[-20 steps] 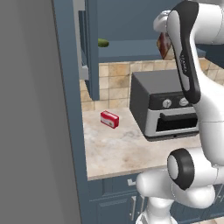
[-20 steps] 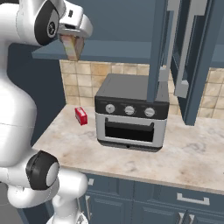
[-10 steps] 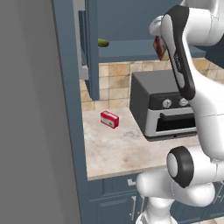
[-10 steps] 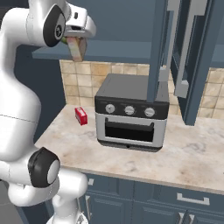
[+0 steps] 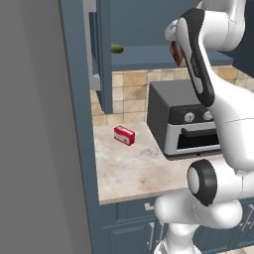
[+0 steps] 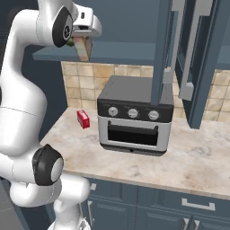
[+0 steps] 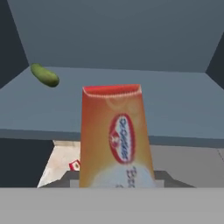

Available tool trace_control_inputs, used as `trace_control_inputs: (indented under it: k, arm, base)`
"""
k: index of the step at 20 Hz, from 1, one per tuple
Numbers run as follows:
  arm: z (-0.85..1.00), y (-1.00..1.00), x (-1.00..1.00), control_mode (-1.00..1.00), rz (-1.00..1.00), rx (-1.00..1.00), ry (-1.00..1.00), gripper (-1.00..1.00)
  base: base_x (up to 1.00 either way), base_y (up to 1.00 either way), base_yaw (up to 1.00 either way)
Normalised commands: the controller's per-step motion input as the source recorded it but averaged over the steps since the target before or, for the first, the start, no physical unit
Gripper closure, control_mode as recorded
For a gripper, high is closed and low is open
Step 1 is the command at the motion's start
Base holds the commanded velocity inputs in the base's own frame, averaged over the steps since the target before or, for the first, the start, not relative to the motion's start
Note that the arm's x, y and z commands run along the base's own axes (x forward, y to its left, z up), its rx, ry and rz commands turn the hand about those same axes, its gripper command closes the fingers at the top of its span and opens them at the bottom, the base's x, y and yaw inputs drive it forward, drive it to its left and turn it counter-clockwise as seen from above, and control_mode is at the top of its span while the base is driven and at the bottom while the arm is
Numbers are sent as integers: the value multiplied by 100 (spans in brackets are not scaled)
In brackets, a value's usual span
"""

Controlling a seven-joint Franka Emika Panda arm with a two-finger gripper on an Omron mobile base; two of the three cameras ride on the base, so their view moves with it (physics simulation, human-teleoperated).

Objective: Pick the boxed food and canned food from the counter and place them in the cabinets closest to them.

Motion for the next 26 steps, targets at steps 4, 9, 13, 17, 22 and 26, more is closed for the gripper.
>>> trace_control_inputs:
  k: [4, 9, 13, 17, 22, 26]
  arm:
    - [0, -2, 27, -100, 3, -3, 0, 100]
    - [0, -1, 26, -100, 3, -3, 0, 100]
    - [0, 0, 25, -100, 2, -3, -1, 100]
    - [0, 0, 29, -100, 0, -2, -2, 100]
    - [0, 0, 26, -100, 0, -2, -1, 100]
    - [0, -3, 11, -100, -2, -1, -3, 100]
  base:
    - [0, 0, 0]
    - [0, 0, 0]
    - [0, 0, 0]
    - [0, 0, 0]
    - [0, 0, 0]
    - [0, 0, 0]
